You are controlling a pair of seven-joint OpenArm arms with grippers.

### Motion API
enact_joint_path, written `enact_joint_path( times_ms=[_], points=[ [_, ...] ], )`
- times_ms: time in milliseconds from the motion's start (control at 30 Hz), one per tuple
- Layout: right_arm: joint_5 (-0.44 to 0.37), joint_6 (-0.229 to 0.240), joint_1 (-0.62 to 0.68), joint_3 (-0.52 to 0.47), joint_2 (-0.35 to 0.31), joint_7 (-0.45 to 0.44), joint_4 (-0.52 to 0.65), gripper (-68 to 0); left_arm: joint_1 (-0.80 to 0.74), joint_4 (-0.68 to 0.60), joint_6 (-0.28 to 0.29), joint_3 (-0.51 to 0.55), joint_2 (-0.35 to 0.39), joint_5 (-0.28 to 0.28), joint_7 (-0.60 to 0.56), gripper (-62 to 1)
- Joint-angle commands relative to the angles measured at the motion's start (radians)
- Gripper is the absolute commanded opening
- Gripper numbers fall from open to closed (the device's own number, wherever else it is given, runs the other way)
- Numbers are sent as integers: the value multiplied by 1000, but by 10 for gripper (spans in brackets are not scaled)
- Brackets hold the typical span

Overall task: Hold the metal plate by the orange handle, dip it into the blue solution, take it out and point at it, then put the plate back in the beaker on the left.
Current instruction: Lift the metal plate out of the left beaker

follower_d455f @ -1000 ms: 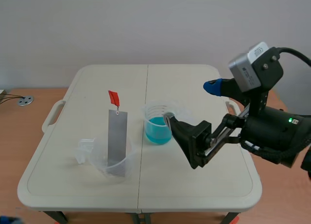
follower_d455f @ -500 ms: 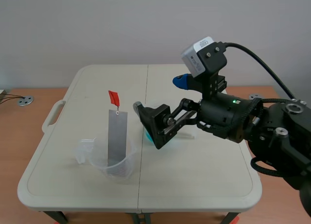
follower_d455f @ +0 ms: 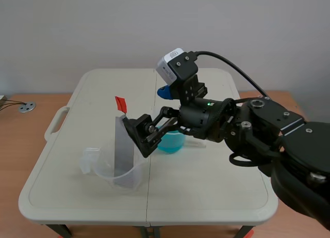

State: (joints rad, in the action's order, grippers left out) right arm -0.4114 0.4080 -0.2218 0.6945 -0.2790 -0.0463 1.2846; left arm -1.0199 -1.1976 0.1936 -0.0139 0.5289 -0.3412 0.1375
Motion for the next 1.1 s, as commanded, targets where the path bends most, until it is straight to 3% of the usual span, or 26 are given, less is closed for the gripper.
enact_joint_path(
  times_ms=[0,567,1067],
  points=[
    [-11,4,-34,7,13,-12,7,-12,-2,-16,3,3,-12,-3,-9,-580],
    [-3,4,-77,85,105,0,-51,-12,9,-6,4,3,-16,-7,-6,-580],
    [7,3,-77,99,124,42,-52,-12,9,-6,4,3,-16,-7,-6,-580]
  ],
)
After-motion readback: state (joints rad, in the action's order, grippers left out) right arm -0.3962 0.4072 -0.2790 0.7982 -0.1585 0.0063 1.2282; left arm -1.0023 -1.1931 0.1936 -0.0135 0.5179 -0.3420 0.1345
